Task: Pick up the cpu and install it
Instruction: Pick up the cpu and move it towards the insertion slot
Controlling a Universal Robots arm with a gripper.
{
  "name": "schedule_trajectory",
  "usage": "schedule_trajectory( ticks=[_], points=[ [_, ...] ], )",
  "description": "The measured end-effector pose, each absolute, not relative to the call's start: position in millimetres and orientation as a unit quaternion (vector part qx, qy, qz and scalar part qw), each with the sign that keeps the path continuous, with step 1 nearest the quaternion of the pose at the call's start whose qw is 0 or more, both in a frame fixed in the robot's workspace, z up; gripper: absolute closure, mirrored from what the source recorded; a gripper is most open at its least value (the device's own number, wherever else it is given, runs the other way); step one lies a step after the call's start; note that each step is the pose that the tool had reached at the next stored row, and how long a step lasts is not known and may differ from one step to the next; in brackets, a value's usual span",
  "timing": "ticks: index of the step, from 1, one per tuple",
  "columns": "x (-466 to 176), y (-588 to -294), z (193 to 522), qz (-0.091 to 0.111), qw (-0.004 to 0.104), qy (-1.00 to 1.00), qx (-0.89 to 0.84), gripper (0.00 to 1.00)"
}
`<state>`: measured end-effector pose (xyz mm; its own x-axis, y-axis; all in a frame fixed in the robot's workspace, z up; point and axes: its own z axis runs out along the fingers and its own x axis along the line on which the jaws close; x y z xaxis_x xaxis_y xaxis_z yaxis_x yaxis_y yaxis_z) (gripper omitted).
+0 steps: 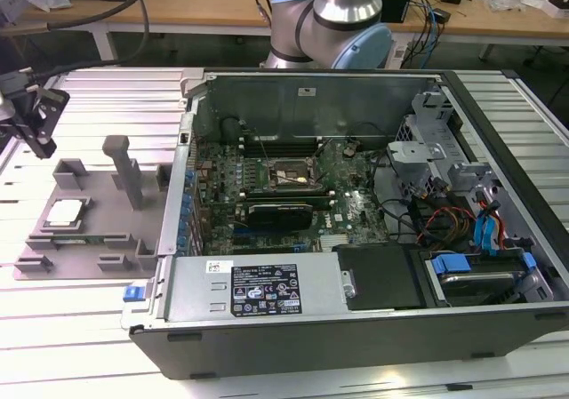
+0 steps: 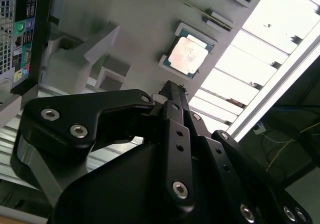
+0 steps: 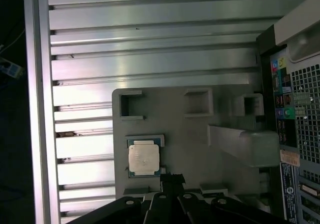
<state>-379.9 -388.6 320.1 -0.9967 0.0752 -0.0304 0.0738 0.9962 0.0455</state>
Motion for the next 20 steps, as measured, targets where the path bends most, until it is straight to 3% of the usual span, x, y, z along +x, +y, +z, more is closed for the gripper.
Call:
schedule_trajectory(
  ticks=[20],
  points=[
    [-395.2, -388.7, 291.7, 0.023, 0.032, 0.999, 0.037, 0.89]
  ],
)
